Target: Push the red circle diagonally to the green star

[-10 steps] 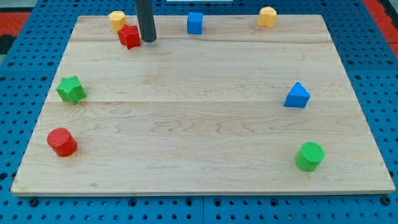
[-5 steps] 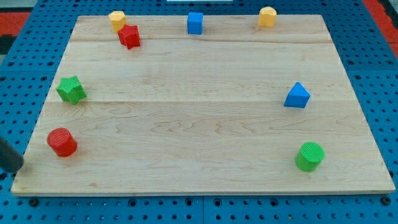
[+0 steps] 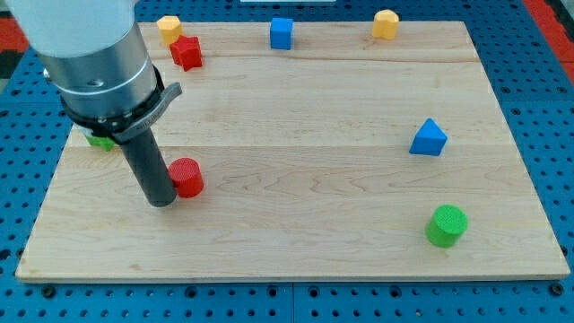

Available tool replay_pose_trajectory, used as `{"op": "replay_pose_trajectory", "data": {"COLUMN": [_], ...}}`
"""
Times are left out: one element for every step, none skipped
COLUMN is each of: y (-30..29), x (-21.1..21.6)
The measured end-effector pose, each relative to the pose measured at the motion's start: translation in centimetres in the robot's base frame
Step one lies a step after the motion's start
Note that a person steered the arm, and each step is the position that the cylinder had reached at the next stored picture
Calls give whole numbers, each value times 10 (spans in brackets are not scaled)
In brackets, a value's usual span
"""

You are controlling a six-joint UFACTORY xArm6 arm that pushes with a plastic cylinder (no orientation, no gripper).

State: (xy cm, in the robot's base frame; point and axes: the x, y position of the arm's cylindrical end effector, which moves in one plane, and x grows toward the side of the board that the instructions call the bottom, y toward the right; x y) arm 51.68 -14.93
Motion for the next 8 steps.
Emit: {"op": "replay_pose_trajectory", "data": {"y": [52, 66, 22, -19, -21, -7, -1, 19], "x": [2, -5, -50, -85, -128, -133, -118, -140]}}
